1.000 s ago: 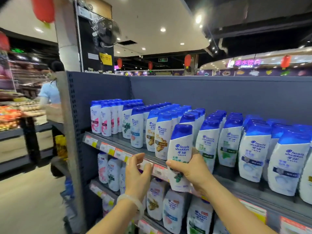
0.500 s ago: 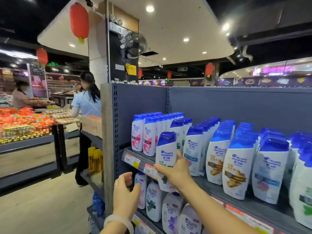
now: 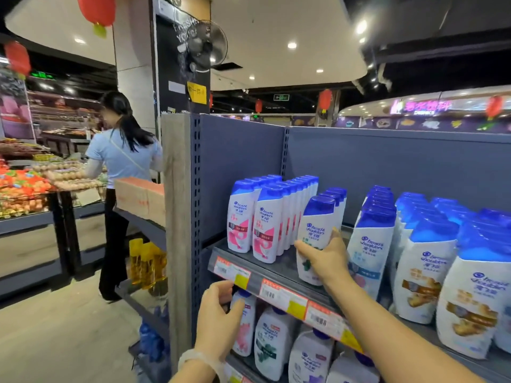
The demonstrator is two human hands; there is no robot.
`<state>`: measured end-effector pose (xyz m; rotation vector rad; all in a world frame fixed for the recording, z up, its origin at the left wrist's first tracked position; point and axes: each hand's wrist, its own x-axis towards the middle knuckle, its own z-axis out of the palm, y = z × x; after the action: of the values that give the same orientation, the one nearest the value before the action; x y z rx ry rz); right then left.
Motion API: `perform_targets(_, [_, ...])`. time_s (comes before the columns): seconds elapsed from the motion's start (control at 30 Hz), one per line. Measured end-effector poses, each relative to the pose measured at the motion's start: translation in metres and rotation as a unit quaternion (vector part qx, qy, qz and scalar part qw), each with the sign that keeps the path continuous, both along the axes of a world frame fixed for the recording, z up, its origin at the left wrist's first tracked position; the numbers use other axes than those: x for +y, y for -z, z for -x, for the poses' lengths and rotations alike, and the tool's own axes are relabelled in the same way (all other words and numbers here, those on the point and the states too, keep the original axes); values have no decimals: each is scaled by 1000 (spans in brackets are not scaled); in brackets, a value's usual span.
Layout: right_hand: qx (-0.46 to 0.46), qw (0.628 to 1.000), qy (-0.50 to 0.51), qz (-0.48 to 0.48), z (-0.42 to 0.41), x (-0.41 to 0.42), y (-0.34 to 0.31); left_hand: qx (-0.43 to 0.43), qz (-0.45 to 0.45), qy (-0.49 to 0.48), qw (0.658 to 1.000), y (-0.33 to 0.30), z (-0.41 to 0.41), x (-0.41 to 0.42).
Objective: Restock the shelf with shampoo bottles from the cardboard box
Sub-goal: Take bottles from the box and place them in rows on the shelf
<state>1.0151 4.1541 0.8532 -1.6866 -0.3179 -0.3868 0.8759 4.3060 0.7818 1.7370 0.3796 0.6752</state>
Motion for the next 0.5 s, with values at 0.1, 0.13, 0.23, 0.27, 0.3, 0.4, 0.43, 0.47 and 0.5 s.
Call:
perform_targets(0.1, [-4,1000,17,-9,-3,2,6,-15,-30,38,999,-8,-15,-7])
perform_targets(0.13, [-3,1000,18,-11,-3,2,7,-22,-51,47,997,-11,-20,-10])
perform_targets(0.23, [0,1000,24,-9,-3,2,6,-30,-124,62,990,-17,-30,-18])
perform_targets(0.27, [-1,1000,26,-10,-3,2,6,-31,-139,65,988,-18,-33,-19])
perform_targets(0.3, [-1,1000,27,-11,-3,2,7,-31,-148,69,986,-19,-35,-20])
perform_targets(0.4, [0,1000,23,-11,-3,1,7,-38,-157,74,984,-21,-36,-20])
perform_targets(0.43, [3,1000,22,-10,-3,2,7,-39,-162,74,983,-21,-37,-19])
perform_targets(0.47, [6,1000,20,-9,-3,2,7,-39,-170,74,982,-21,-37,-19])
perform_targets(0.5, [11,1000,18,-9,-2,2,6,-40,-179,73,980,-22,-37,-18])
